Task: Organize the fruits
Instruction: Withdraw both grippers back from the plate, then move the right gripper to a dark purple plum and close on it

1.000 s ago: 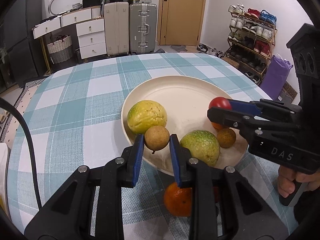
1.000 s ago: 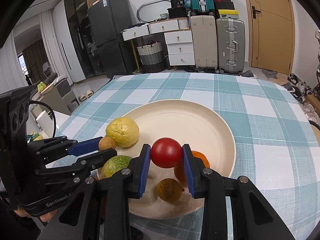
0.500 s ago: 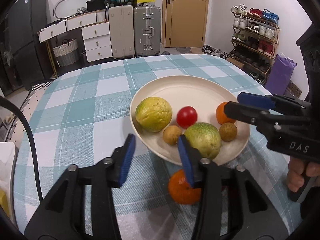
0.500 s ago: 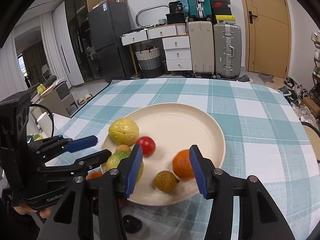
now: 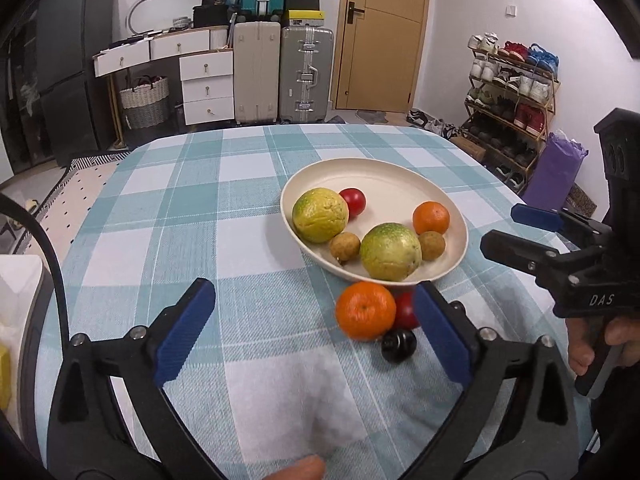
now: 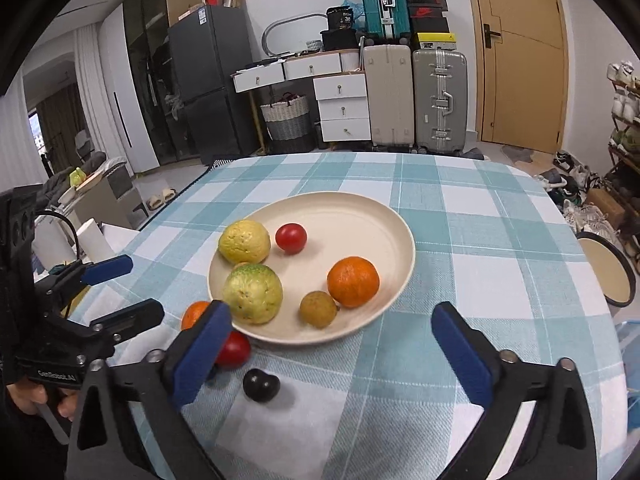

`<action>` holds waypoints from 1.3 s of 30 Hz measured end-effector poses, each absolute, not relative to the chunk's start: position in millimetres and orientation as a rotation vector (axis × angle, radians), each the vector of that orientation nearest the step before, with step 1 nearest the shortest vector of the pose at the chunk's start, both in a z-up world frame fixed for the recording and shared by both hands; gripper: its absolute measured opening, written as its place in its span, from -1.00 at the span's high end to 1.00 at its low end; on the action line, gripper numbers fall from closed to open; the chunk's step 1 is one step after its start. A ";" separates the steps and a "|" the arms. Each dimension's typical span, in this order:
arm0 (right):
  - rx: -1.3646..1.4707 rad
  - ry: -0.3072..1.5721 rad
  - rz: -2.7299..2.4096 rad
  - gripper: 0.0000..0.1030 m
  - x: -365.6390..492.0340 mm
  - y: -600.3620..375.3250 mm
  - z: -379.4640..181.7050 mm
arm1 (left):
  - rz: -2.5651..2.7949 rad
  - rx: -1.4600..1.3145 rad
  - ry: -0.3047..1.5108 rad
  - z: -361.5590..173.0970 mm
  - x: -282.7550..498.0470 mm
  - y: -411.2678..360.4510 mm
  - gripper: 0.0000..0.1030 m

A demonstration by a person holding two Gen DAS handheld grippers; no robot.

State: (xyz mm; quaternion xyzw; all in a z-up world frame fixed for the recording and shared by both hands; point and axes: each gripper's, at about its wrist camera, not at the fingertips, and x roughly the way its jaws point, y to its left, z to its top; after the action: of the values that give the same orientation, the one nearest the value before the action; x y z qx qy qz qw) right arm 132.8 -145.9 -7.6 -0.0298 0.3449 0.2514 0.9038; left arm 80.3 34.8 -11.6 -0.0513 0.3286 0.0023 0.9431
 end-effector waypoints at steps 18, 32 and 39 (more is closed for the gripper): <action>-0.088 0.791 0.510 -1.00 105.9 -147.1 -26.2 | 0.002 -0.058 0.710 -20.7 55.6 15.4 -0.98; -0.108 0.896 0.595 -0.77 105.4 -131.6 -44.3 | 0.011 -0.072 0.729 -28.5 60.8 17.4 -0.98; -0.137 0.919 0.630 -0.42 105.9 -119.0 -48.8 | 0.016 -0.094 0.731 -30.0 63.7 21.9 -0.98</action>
State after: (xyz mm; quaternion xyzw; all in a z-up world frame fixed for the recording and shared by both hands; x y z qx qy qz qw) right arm 105.9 -119.0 -48.8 -0.0650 0.4358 0.2989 0.8465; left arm 63.7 21.9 -30.0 -0.0458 0.3573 0.0076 0.9328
